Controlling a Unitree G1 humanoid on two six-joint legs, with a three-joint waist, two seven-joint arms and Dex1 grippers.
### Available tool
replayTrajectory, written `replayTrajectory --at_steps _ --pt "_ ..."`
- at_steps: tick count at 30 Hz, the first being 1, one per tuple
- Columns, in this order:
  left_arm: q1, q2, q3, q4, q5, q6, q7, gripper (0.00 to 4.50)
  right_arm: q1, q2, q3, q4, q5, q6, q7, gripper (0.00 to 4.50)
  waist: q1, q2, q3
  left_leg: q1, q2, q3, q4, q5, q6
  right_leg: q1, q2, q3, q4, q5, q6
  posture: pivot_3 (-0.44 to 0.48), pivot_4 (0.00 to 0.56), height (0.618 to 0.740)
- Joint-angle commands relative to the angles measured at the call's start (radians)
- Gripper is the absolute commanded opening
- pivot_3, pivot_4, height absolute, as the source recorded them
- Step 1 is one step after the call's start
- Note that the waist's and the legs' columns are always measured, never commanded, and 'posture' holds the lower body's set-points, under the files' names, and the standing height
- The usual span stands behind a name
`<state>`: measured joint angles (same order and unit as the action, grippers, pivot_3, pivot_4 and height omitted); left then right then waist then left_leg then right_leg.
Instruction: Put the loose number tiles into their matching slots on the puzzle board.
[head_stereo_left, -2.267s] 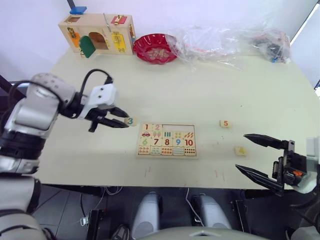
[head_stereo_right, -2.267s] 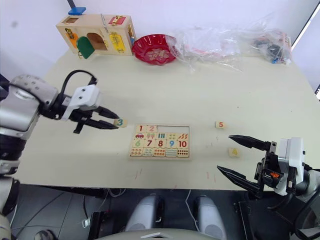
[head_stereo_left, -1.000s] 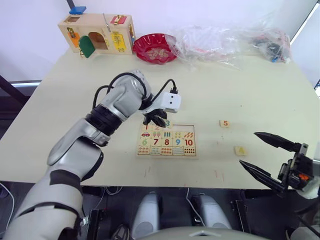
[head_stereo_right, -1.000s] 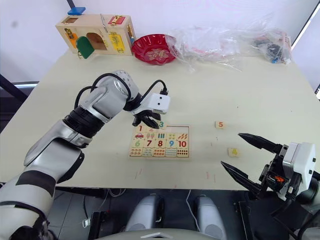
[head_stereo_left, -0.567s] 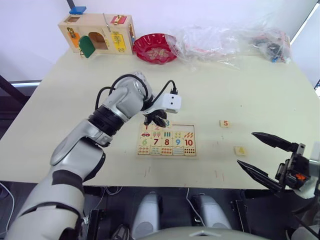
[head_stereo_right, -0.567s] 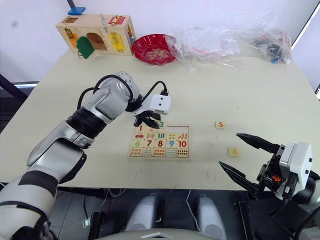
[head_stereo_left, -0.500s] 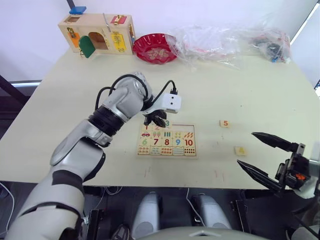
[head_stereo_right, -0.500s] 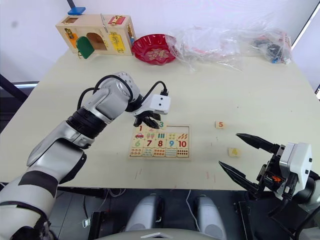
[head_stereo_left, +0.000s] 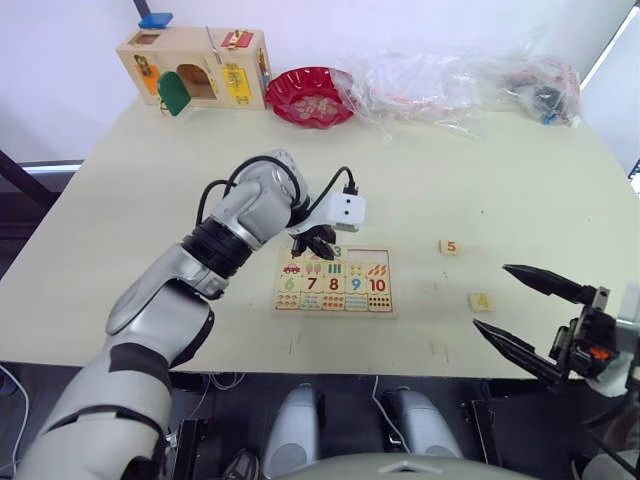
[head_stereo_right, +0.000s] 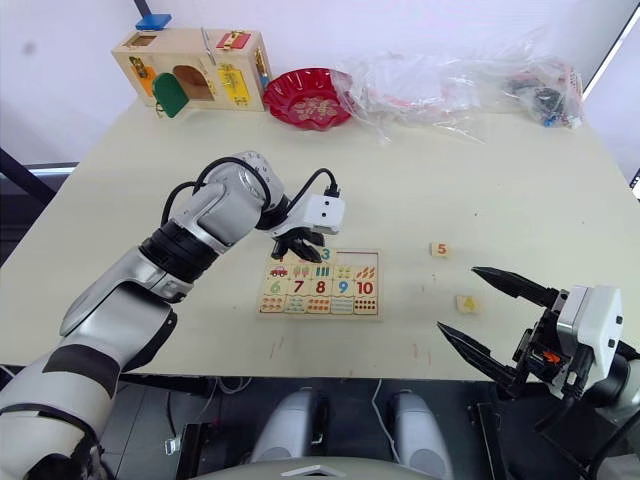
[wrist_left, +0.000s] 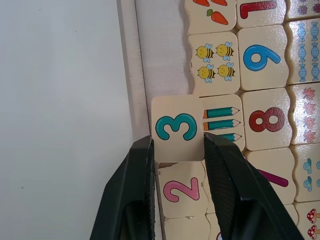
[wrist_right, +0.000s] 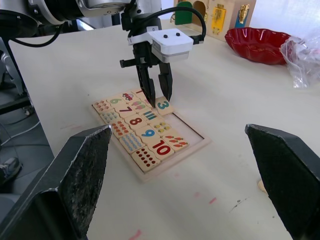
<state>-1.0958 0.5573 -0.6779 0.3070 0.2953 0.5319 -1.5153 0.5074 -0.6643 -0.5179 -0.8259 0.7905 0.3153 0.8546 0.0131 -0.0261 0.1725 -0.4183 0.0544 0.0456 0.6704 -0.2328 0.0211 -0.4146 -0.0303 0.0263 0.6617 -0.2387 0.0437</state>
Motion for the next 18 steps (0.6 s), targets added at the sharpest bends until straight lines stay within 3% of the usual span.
replayTrajectory --at_steps 1,18 --pt "-0.004 -0.004 0.004 0.003 0.020 -0.021 0.016 1.02 0.008 0.005 -0.013 -0.022 0.003 -0.024 0.002 4.50 0.000 0.000 0.000 0.000 0.000 0.000 0.000 0.000 0.000 0.000 0.000 0.000 0.000 0.000 0.000 0.000 0.150 0.740" --pt "0.017 -0.007 0.006 -0.001 0.032 -0.031 0.018 1.02 0.068 0.022 -0.024 -0.034 0.006 -0.041 0.013 4.50 0.000 0.000 0.000 0.000 0.000 0.000 0.000 0.000 0.000 0.000 0.000 0.000 0.000 0.000 0.000 0.000 0.150 0.740"
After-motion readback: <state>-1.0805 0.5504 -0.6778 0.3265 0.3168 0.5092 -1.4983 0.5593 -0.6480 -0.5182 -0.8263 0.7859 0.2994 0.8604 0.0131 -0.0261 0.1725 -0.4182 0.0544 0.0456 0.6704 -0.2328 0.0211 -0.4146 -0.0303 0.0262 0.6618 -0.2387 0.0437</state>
